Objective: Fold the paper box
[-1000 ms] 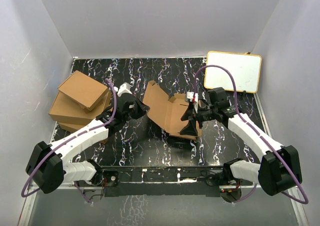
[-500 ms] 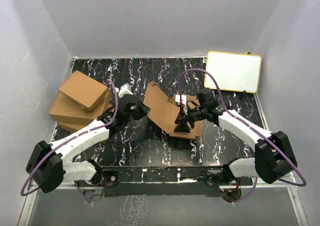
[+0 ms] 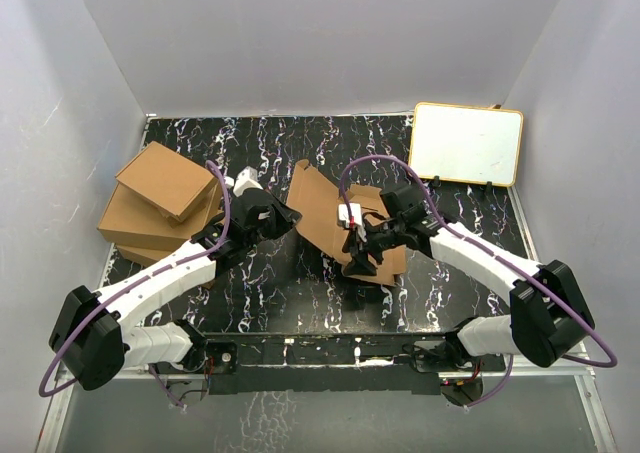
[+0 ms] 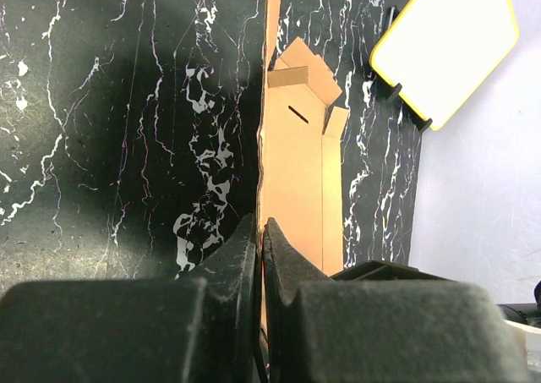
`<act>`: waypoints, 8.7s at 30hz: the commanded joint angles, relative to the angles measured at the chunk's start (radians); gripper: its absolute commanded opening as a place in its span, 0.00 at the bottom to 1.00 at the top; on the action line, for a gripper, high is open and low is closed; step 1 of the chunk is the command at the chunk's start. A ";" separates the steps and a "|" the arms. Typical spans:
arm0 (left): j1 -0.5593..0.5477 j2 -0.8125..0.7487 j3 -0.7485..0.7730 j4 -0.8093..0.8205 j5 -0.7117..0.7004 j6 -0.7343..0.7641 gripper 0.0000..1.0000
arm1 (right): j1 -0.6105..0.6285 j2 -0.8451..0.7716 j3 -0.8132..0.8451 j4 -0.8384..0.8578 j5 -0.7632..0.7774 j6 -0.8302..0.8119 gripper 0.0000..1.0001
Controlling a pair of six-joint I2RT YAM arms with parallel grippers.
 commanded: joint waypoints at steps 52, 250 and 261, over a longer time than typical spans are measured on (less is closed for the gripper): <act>-0.004 0.000 0.033 0.061 0.178 0.247 0.00 | -0.091 0.075 0.078 0.167 0.224 0.281 0.54; 0.263 -0.379 -0.102 0.116 0.376 0.255 0.00 | -0.023 -0.085 0.141 -0.283 -0.126 -0.135 0.56; 0.236 -0.346 -0.088 0.117 0.333 0.298 0.00 | 0.127 -0.011 0.087 -0.082 0.135 -0.013 0.67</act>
